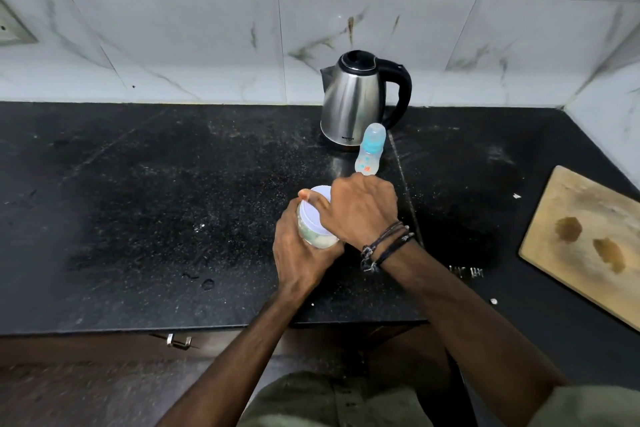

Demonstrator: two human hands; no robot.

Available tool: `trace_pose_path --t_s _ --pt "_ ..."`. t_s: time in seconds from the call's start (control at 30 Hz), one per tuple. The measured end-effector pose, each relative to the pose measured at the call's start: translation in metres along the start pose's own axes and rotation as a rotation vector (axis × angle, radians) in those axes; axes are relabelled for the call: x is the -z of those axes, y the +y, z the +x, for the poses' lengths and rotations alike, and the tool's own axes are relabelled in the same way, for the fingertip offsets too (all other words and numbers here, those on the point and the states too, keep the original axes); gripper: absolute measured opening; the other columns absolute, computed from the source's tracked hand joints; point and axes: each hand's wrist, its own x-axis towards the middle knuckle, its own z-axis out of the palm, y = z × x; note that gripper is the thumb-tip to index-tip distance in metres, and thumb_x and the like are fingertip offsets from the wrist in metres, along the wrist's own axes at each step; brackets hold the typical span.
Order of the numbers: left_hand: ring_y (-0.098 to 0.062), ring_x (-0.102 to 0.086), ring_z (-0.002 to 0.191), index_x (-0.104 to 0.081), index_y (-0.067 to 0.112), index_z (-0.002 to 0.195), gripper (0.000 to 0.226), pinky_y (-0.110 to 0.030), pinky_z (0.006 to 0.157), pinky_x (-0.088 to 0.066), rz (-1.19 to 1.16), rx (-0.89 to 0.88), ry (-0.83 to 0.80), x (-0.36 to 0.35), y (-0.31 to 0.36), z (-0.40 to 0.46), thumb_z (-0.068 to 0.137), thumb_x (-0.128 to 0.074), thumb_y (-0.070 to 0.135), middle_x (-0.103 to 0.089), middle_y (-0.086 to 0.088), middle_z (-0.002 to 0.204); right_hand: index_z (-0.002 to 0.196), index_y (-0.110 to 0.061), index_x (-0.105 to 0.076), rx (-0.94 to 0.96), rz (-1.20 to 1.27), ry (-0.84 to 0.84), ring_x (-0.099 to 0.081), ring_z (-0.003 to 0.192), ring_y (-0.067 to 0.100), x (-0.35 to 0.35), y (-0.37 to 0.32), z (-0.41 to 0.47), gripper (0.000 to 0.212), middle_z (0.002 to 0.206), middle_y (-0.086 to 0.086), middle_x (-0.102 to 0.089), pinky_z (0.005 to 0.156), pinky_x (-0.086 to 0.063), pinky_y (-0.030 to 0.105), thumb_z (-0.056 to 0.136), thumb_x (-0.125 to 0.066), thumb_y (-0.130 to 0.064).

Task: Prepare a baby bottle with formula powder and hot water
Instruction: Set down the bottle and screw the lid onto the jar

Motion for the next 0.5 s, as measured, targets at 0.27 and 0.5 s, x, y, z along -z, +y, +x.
trace_pose_path --t_s 0.27,0.5 --pt "-0.022 -0.065 0.115 -0.052 0.025 0.137 0.093 -0.051 0.094 -0.055 0.026 -0.014 0.021 0.0 -0.002 0.008 0.054 -0.087 0.048 -0.067 0.004 0.126 0.114 -0.016 -0.055 0.144 0.097 -0.175 -0.062 0.098 0.033 0.013 0.017 0.006 0.066 0.11 0.013 -0.064 0.07 -0.039 0.037 0.088 -0.038 -0.075" --pt "-0.023 -0.066 0.106 -0.052 0.031 0.13 0.087 -0.052 0.088 -0.057 0.002 -0.025 0.004 -0.004 -0.007 0.008 0.05 -0.083 0.047 -0.068 0.005 0.116 0.116 -0.021 -0.054 0.174 0.056 -0.143 -0.063 0.098 0.029 0.003 0.011 0.009 0.062 0.107 0.008 -0.066 0.068 -0.035 0.034 0.08 -0.056 -0.072"
